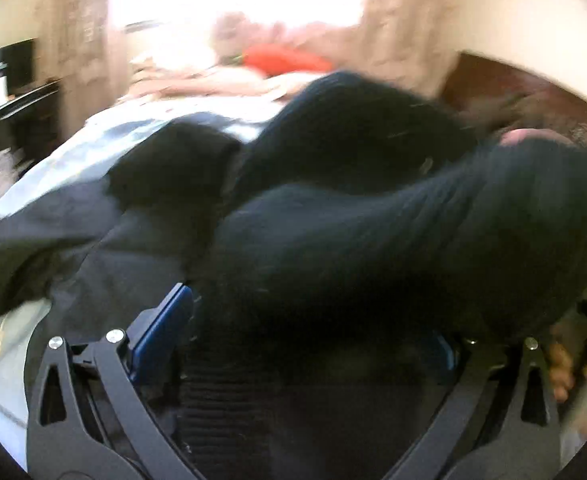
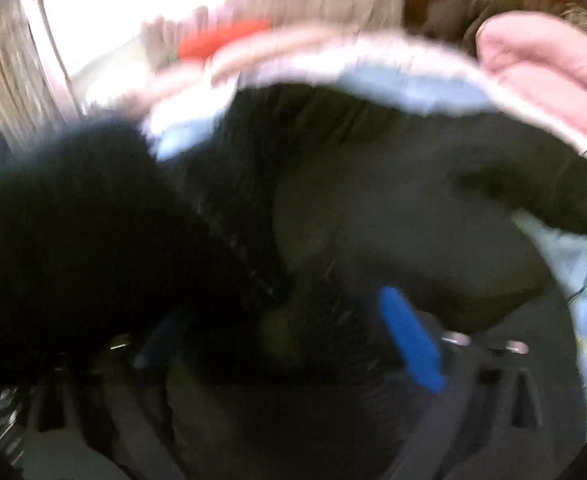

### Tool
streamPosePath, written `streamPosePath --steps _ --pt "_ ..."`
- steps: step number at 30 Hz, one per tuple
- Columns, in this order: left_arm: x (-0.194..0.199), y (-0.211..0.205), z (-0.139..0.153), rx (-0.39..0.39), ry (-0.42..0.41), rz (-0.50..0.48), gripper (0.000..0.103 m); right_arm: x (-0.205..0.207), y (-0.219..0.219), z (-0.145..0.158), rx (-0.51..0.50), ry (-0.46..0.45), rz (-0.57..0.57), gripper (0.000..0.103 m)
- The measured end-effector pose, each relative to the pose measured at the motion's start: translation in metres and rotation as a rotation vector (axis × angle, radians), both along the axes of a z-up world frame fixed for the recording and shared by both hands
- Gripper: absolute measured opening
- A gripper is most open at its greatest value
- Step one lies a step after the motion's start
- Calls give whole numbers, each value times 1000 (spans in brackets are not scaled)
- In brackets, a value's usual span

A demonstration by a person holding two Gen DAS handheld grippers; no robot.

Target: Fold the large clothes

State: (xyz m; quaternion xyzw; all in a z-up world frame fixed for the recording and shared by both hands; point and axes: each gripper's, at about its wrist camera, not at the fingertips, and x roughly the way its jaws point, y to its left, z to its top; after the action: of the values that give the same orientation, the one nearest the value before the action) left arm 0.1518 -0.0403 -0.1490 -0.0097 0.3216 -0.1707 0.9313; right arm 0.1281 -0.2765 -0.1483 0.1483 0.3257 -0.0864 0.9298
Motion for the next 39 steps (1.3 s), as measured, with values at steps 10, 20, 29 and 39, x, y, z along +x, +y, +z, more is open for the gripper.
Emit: streamPosePath --steps 10,20,29,39 --pt "-48 13 105 -159 -238 -414 101 -12 0 88 -151 -293 151 102" --pt "27 -10 -2 31 146 192 101 52 63 -64 -130 332 241 102" --pt "31 48 -49 -306 177 291 101 46 36 -52 66 283 96 102" --pt "46 36 75 -330 -162 178 101 114 25 9 -139 70 87 102"
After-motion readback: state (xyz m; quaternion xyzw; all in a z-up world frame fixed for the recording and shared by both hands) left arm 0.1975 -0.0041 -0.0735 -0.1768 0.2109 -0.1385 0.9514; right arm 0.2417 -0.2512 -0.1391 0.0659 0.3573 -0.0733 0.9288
